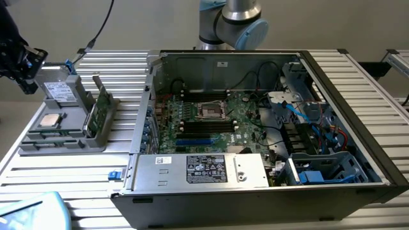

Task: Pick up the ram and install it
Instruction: 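Pick up the ram and move it above insertion slot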

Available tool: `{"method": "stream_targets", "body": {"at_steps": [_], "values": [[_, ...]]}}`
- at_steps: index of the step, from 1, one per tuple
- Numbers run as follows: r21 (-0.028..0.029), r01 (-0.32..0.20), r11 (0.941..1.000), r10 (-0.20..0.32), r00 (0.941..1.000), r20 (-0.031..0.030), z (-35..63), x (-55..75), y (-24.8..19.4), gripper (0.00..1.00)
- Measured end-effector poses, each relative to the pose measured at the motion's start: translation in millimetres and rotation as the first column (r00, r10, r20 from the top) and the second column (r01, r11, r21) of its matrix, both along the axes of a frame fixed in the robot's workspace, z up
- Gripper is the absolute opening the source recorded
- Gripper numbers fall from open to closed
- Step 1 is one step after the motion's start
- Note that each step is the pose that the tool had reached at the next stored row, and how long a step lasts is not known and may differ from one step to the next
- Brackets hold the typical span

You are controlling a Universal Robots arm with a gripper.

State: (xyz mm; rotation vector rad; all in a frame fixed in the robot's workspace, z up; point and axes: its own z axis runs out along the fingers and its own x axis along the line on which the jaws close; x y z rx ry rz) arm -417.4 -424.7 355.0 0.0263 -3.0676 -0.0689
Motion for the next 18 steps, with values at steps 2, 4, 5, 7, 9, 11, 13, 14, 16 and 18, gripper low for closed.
{"method": "stream_targets", "body": {"at_steps": [2, 4, 5, 7, 9, 11, 13, 14, 16, 18], "values": [[-0.0002, 0.003, 1.0000, -0.003, 1.0000, -0.0002, -0.4, -1.3, 0.0, 0.11], [-0.0001, 0.010, 0.9999, -0.010, 0.9999, -0.0001, -1.5, -3.3, 0.1, 0.11], [-0.0001, 0.014, 0.9999, -0.014, 0.9999, -0.0002, -2.2, -4.5, 0.1, 0.11], [-0.0001, 0.021, 0.9998, -0.021, 0.9998, -0.0001, -3.6, -6.8, 0.1, 0.11], [-0.0001, 0.027, 0.9996, -0.027, 0.9996, -0.0001, -5.1, -9.1, 0.2, 0.11], [-0.0009, 0.028, 0.9996, -0.028, 0.9996, -0.0001, -5.8, -9.7, 0.1, 0.11], [-0.0012, 0.027, 0.9996, -0.027, 0.9996, -0.0002, -5.8, -9.8, 0.2, 0.11], [-0.0012, 0.028, 0.9996, -0.028, 0.9996, -0.0002, -5.8, -9.8, 0.2, 0.11], [-0.0012, 0.027, 0.9996, -0.027, 0.9996, -0.0001, -5.8, -9.8, 0.2, 0.11], [-0.0011, 0.020, 0.9998, -0.020, 0.9998, -0.0001, -5.8, -9.9, 0.2, 0.11]]}}
